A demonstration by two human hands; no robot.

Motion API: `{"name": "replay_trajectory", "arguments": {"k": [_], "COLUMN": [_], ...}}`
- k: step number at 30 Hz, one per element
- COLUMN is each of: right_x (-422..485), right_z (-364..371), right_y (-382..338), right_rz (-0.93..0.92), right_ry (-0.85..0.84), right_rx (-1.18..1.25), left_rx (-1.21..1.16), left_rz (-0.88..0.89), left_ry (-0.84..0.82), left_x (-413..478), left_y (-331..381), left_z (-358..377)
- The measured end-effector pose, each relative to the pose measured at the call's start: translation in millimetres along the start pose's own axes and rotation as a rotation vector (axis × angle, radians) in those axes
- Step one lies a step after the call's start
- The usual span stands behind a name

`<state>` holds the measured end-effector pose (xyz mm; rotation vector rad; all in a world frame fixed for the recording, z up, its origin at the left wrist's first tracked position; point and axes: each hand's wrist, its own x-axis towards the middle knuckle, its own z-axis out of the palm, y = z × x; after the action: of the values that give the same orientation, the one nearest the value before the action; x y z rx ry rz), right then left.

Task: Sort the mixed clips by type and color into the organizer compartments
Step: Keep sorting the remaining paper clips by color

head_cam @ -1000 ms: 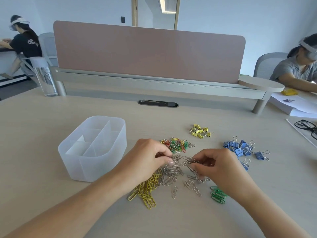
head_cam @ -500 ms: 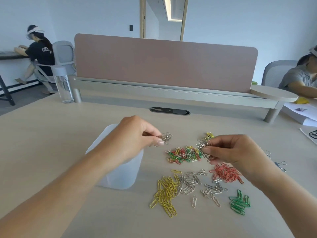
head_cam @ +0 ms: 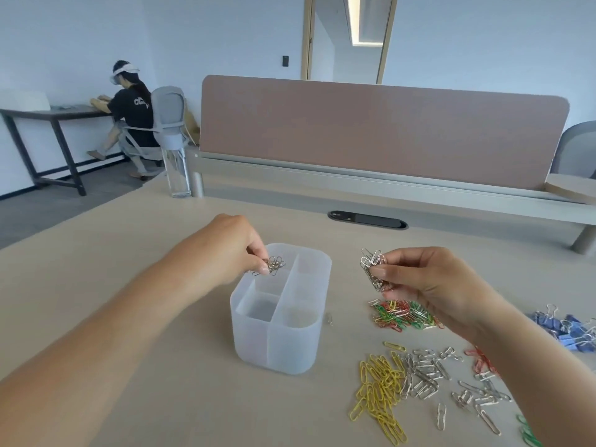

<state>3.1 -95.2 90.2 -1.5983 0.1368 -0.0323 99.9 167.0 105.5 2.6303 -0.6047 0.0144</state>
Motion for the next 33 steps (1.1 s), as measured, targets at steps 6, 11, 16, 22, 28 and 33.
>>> {"name": "replay_trajectory", "arguments": {"k": [6,11,16,22,28,33], "right_x": [7.2,10.5,16.0,29.7,51.0,64.4], "right_z": [7.0,15.0,22.0,42.6,82.1,103.3], "right_y": [0.0,-2.3,-6.4,-16.7,-26.5,-22.5], "right_rz": [0.022,0.025,0.029,0.013,0.013,0.039], "right_ry": [-0.020,-0.057,-0.091,-0.166,-0.236,-0.235], "right_rx": [0.038,0.029,0.031,-0.029,-0.252,-0.452], "left_rx": [0.332,0.499,0.444,0.066,-0.302,-0.367], "left_rz": [0.120,0.184,0.193,0.143,0.000,-0.065], "left_ry": [-0.148,-0.171,-0.168,-0.118,-0.121,-0.074], "left_x": [9.2,9.3,8.6,5.3,4.3,5.6], "left_y": [14.2,18.7,19.4,6.0,-17.5,-24.9], "left_z": [3.1,20.1,18.4,-2.6,-14.1,-0.4]}}
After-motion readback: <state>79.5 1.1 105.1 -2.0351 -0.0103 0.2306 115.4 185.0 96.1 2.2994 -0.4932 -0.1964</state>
